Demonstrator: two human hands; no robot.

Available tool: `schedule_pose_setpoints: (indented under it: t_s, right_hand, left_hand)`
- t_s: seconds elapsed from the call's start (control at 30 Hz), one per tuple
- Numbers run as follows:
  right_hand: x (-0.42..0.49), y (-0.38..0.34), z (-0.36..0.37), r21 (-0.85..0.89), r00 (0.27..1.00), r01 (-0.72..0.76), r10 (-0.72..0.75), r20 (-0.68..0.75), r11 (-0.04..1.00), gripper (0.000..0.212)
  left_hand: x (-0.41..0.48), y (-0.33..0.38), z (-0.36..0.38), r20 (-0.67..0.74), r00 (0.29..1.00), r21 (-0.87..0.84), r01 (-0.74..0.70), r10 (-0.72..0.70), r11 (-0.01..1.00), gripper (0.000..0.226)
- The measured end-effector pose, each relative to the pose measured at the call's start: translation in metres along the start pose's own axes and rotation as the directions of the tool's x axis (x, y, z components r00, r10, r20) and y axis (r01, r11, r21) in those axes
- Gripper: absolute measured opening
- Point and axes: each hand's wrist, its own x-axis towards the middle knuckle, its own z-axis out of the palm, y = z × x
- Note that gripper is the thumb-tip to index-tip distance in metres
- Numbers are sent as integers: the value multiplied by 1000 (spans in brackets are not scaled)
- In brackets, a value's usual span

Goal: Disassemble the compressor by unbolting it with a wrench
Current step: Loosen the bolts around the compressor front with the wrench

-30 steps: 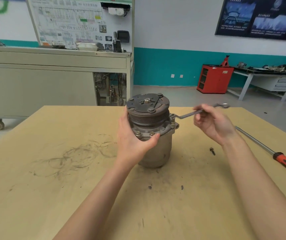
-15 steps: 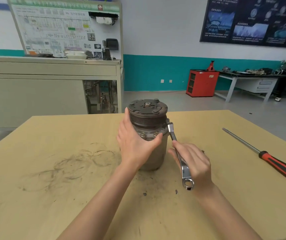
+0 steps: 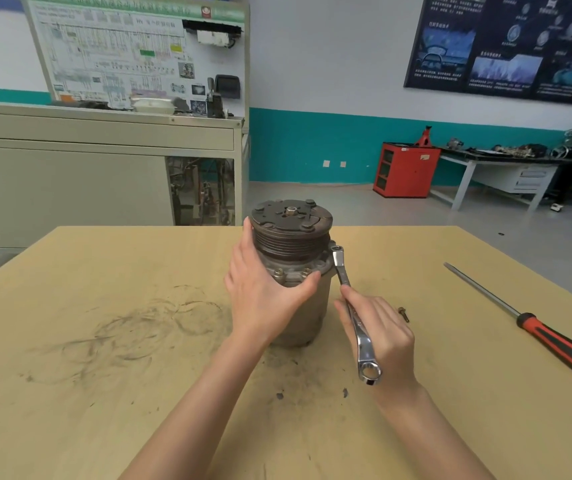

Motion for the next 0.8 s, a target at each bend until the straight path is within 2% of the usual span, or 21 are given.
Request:
schedule_pose_setpoints:
  t_s: [0.17,0.23,0.27,0.33,0.37,0.4,0.5,0.57,0.63,0.73,0.8]
  right_hand:
    - [4,-18,-2,62,988,-148,149,-26,987,21]
    - [3,-23,-4,195,959,-276,283,-9,941,20]
    - [0,-24,-6,300,929,-361,369,33,883,19]
    - [-2,-18,-13,498,834,-538,515,197,680,12]
    - [-2,-10,-17,553,783,-608,543,302,569,12]
    - [0,0,-20,584,745,-654,539,393,480,15]
    - [19,42,-23,638,709,-701,419,568,321,28]
    - [38,69,-19,620,620,-775,335,710,121,33]
    - [52,93,-7,528,497,-848,275,823,-48,31]
    - [59,108,19,396,346,-875,212,914,-280,10]
    - [55,110,38,355,318,-830,157,935,-429,31]
  left_hand:
    - [-7,-3,-6,-27,1000,-17,2,-2,1000,119]
    - [-11,-4,-11,-42,999,-33,0,-1,999,118]
    - [-12,-4,-13,-46,999,-44,1,-3,999,118]
    - [-13,-3,-15,-50,999,-49,-3,1,999,118]
    - [-13,-3,-16,-51,999,-44,-3,1,999,118]
    - [-13,-3,-16,-50,999,-41,-2,0,999,118]
    - [-13,-1,-16,-43,999,-41,6,-7,999,118]
    - [-14,-1,-16,-41,999,-41,12,-14,999,118]
    - [-14,-1,-15,-39,999,-39,11,-13,999,118]
    - [-14,-1,-15,-38,999,-37,10,-11,999,118]
    - [-14,-1,-15,-36,999,-35,10,-11,999,118]
